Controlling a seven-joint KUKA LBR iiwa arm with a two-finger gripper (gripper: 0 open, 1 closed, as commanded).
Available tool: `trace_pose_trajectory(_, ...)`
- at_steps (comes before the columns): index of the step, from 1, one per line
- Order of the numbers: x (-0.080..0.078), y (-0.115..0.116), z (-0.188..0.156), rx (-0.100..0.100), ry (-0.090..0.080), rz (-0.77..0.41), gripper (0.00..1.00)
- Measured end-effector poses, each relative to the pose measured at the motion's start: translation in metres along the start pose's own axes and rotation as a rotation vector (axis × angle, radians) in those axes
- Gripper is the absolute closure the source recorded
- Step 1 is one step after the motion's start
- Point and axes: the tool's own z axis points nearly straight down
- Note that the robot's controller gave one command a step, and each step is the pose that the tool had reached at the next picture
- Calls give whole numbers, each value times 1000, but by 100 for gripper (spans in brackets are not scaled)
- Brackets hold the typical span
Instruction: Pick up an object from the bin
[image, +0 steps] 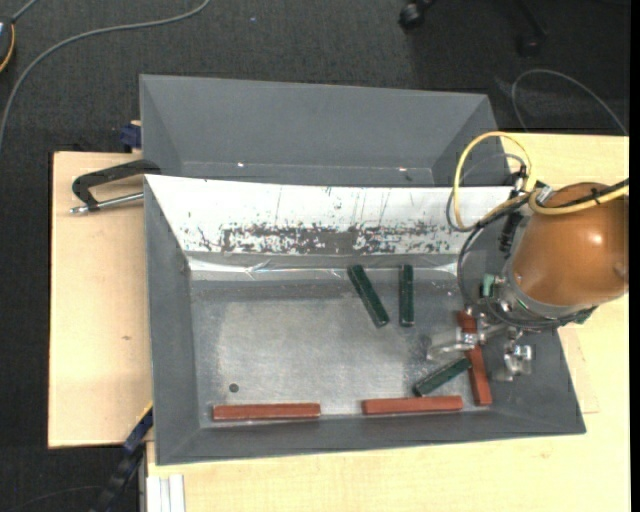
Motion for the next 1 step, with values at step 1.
trace_pose_trajectory(1,-17,3,30,-6,1,-315,0)
